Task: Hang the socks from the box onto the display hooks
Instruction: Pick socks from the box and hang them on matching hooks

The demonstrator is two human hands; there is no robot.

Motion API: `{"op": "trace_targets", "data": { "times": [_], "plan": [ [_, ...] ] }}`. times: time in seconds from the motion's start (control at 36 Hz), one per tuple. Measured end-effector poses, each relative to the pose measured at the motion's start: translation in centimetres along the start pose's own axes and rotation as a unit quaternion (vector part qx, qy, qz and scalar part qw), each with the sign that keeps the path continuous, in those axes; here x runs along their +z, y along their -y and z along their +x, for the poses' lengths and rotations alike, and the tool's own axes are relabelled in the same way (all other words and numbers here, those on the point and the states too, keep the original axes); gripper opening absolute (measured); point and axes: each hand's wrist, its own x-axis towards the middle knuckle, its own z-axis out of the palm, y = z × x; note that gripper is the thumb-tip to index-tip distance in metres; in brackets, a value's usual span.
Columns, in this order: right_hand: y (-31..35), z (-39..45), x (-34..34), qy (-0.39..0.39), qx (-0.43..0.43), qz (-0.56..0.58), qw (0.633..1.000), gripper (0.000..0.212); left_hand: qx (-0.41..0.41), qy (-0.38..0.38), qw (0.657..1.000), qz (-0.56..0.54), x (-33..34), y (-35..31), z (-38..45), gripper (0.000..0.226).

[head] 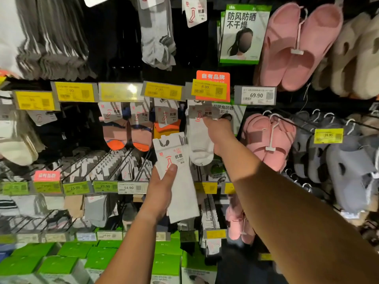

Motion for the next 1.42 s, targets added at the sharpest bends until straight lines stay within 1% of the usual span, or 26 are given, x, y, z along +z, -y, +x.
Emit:
{"op": "trace_targets", "data": {
  "times": [0.03, 0.06, 0.08, 0.14, 0.19, 0.22, 0.28, 0.31, 0.33, 0.36, 0.39, 0.44, 0.5, 0.53, 0.61, 0.69, 0.75, 0.83, 0.89, 0.94, 1.0, 1.06, 1.11, 1.22, 1.31, 1.42],
  "plan": [
    [0.3, -0.1, 0.3, 0.002, -0.017, -0.058, 0.998, 0.045, -0.001, -0.001, 1.000, -0.003, 0.0, -0.1, 0.0, 0.030],
    [0.1, 0.1, 0.4, -0.003, -0.028, -0.167, 0.986, 0.053, -0.001, -0.002, 1.000, -0.003, 0.0, -0.1, 0.0, 0.028],
    [-0.2, 0.8, 0.4, -0.007, -0.046, -0.273, 0.961, 0.057, 0.000, -0.004, 1.000, 0.001, -0.1, -0.1, 0.1, 0.028],
    [-0.3, 2.5, 0.4, -0.026, -0.030, -0.174, 0.984, 0.048, 0.004, -0.003, 1.000, 0.006, -0.2, -0.1, 0.0, 0.026],
    [-0.8, 2.6, 0.4, -0.051, -0.046, -0.196, 0.978, 0.043, 0.007, -0.006, 1.000, 0.001, -0.4, 0.0, 0.1, 0.022],
    [-1.0, 2.7, 0.5, -0.048, -0.046, -0.189, 0.980, 0.047, 0.006, -0.009, 1.000, -0.004, -0.4, 0.0, 0.1, 0.022],
    [-1.8, 2.7, 0.5, -0.050, -0.067, -0.206, 0.975, 0.064, 0.008, -0.014, 1.000, -0.009, -0.4, -0.2, 0.0, 0.028],
    [-2.1, 2.1, 0.2, -0.065, -0.087, -0.227, 0.968, 0.068, 0.009, -0.016, 1.000, -0.012, -0.5, -0.2, 0.0, 0.029],
    [-2.4, 1.2, -0.2, -0.081, -0.113, -0.252, 0.958, 0.063, 0.013, -0.016, 1.000, -0.015, -0.6, -0.3, 0.0, 0.029],
    [-2.8, -0.2, -0.7, -0.092, -0.145, -0.259, 0.950, 0.053, 0.018, -0.018, 1.000, -0.014, -0.7, -0.3, 0.0, 0.028],
    [-3.5, -2.0, -1.2, -0.086, -0.165, -0.250, 0.950, 0.043, 0.023, -0.019, 0.999, -0.014, -0.7, -0.4, 0.0, 0.027],
    [-5.7, -5.7, -1.5, -0.020, -0.186, -0.229, 0.955, 0.032, 0.027, -0.017, 0.999, -0.019, -0.5, -0.9, 0.2, 0.033],
    [-7.7, -8.8, -1.1, 0.045, -0.200, -0.219, 0.954, 0.032, 0.036, -0.005, 0.999, -0.031, 0.1, -1.2, 0.3, 0.041],
    [-8.5, -9.4, -0.8, 0.063, -0.203, -0.214, 0.953, 0.032, 0.044, -0.001, 0.998, -0.038, 0.3, -1.3, 0.3, 0.042],
    [-9.3, -9.6, -0.3, 0.064, -0.177, -0.199, 0.962, 0.033, 0.043, 0.008, 0.997, -0.058, 0.9, -1.3, 0.1, 0.045],
    [-9.3, -9.2, -0.6, 0.057, -0.186, -0.200, 0.960, 0.037, 0.030, 0.007, 0.996, -0.079, 1.1, -1.1, 0.2, 0.045],
    [-9.5, -8.7, -0.9, 0.057, -0.189, -0.197, 0.960, 0.040, 0.021, 0.014, 0.997, -0.069, 1.0, -1.2, 0.5, 0.052],
    [-9.9, -8.0, -1.6, 0.060, -0.155, -0.106, 0.980, 0.042, -0.005, 0.033, 0.996, -0.080, 0.9, -1.4, 0.5, 0.063],
    [-10.0, -7.7, -2.0, 0.065, -0.127, -0.045, 0.989, 0.039, -0.001, 0.020, 0.998, -0.067, 0.7, -1.3, 0.7, 0.048],
    [-10.0, -7.7, -2.1, 0.062, -0.111, -0.022, 0.992, 0.032, 0.012, -0.003, 0.999, -0.038, 0.7, -1.1, 0.9, 0.033],
    [-9.8, -7.5, -2.2, 0.070, -0.084, 0.013, 0.994, 0.014, 0.024, -0.014, 0.999, -0.016, 0.8, -0.7, 0.8, 0.032],
    [-8.8, -7.2, -2.6, 0.083, -0.076, 0.040, 0.993, 0.016, 0.030, -0.036, 0.999, -0.003, 0.9, -0.5, 0.9, 0.029],
    [-7.1, -6.6, -3.1, 0.086, -0.102, 0.030, 0.991, 0.015, 0.037, -0.049, 0.998, 0.009, 0.6, -0.3, 1.0, 0.027],
    [-4.0, -5.5, -3.5, 0.086, -0.171, 0.044, 0.981, 0.019, 0.035, -0.040, 0.999, -0.008, 0.2, 0.0, 1.2, 0.031],
    [-3.1, -4.6, -3.3, 0.092, -0.185, 0.041, 0.978, 0.015, 0.039, -0.039, 0.998, -0.022, 0.2, 0.0, 1.4, 0.024],
    [-2.5, -3.9, -2.7, 0.086, -0.194, 0.042, 0.976, 0.014, 0.034, -0.035, 0.998, -0.025, 0.0, 0.2, 2.0, 0.025]
  ]
}}
